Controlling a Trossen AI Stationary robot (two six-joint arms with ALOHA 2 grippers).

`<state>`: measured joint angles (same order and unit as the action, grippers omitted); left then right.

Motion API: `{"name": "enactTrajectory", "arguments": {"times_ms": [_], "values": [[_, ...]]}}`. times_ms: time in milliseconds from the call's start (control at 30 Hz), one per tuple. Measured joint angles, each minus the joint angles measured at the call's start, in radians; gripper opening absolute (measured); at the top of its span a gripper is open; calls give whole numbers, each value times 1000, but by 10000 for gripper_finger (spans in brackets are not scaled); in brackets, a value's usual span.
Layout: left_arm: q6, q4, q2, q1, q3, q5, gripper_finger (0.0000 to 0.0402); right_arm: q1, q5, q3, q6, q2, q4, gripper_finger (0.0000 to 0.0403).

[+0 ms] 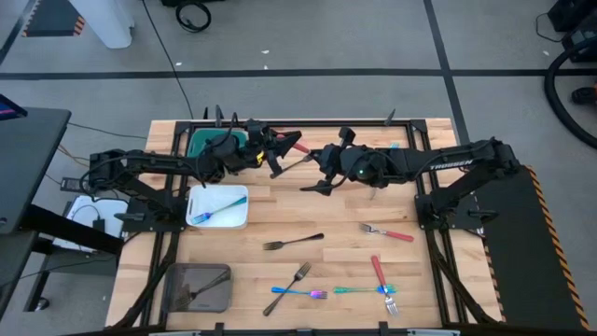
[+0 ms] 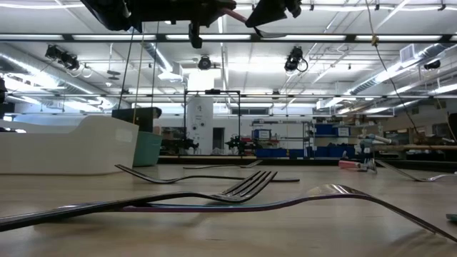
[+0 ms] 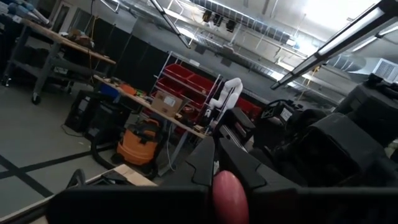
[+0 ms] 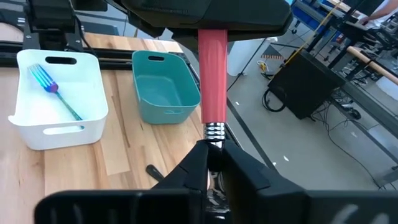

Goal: Sort silverware by color (type)
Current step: Put the pink fork into the green bin

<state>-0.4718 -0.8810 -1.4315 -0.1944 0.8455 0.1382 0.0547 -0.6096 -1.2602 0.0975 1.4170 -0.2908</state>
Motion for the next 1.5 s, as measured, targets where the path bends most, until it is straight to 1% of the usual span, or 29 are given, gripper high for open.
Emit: {"name": "enactTrajectory", "arguments": {"times_ms": [133, 300, 533, 800, 1000, 1200, 1367, 1500], "values": [[64, 0, 1, -2, 0, -30, 23, 0, -14, 0, 0, 1, 2, 60], [66, 6, 9, -17, 0, -81, 23, 0, -18, 0, 0, 1, 8, 67], [64, 31, 8, -43, -1, -90, 23, 0, -19, 0, 1, 1, 11, 69], [48, 29, 7, -45, -2, -112, 23, -15, -16, -2, 3, 1, 0, 69], [92, 35, 8, -56, -2, -125, 23, -35, -20, -2, 11, 1, 7, 69], [91, 74, 8, -94, -2, -169, 23, -51, -33, -2, 66, 1, 14, 69], [94, 119, 30, -139, -1, -238, 22, -51, -103, -1, 89, 1, 11, 69], [139, 244, 85, -180, 0, -290, 22, -51, -105, -1, 90, 1, -9, 69]]}}
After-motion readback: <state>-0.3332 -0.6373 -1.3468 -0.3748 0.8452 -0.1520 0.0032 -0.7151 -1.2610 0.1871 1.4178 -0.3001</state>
